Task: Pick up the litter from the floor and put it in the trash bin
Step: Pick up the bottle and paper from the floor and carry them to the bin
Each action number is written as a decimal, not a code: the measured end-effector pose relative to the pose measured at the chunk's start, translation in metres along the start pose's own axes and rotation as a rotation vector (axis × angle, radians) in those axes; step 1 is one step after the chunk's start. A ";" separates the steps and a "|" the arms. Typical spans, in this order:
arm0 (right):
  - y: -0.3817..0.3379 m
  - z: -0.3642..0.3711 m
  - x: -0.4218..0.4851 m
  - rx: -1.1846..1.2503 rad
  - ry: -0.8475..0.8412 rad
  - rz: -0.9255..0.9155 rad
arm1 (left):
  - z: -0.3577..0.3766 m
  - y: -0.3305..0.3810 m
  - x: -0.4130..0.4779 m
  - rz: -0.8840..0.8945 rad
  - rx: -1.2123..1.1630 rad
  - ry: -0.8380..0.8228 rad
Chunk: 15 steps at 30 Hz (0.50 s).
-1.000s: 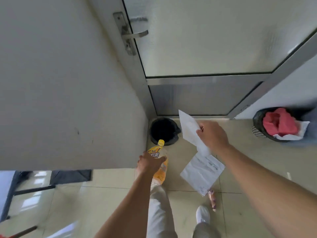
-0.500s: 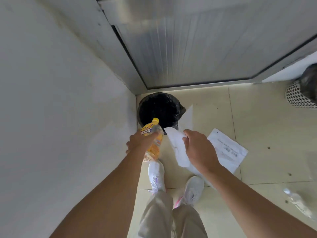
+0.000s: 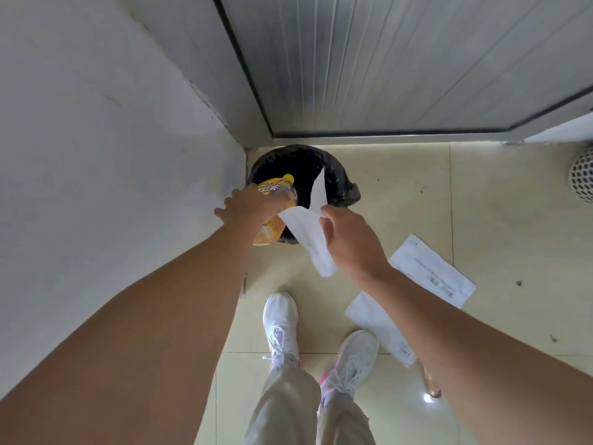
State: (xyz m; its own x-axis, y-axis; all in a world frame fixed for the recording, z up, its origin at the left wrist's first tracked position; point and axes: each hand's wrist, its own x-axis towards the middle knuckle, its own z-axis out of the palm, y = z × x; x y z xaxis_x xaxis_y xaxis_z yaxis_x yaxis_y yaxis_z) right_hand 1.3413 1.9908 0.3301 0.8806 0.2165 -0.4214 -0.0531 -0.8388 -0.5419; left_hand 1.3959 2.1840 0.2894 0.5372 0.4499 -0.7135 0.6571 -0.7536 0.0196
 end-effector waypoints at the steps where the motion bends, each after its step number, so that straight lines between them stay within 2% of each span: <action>1: -0.005 0.000 0.008 -0.019 -0.002 -0.017 | -0.005 0.000 0.003 0.008 0.009 0.023; 6: -0.023 0.005 0.042 -0.018 0.055 -0.063 | -0.013 -0.010 0.018 0.030 -0.138 0.056; 9: -0.028 0.014 0.057 -0.027 0.051 -0.071 | -0.006 -0.022 0.021 0.036 -0.153 0.132; 12: -0.034 0.026 0.069 -0.011 -0.012 -0.053 | 0.001 -0.032 0.021 0.077 -0.132 0.209; 15: -0.033 0.042 0.083 -0.046 -0.145 -0.008 | 0.006 -0.036 0.020 0.127 -0.090 0.265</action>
State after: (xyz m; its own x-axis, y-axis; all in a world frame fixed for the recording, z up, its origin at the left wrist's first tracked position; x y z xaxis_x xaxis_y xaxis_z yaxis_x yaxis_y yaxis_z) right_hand 1.3965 2.0576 0.2819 0.8035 0.2903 -0.5198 -0.0216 -0.8583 -0.5128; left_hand 1.3800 2.2170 0.2699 0.7296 0.4731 -0.4938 0.6136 -0.7717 0.1672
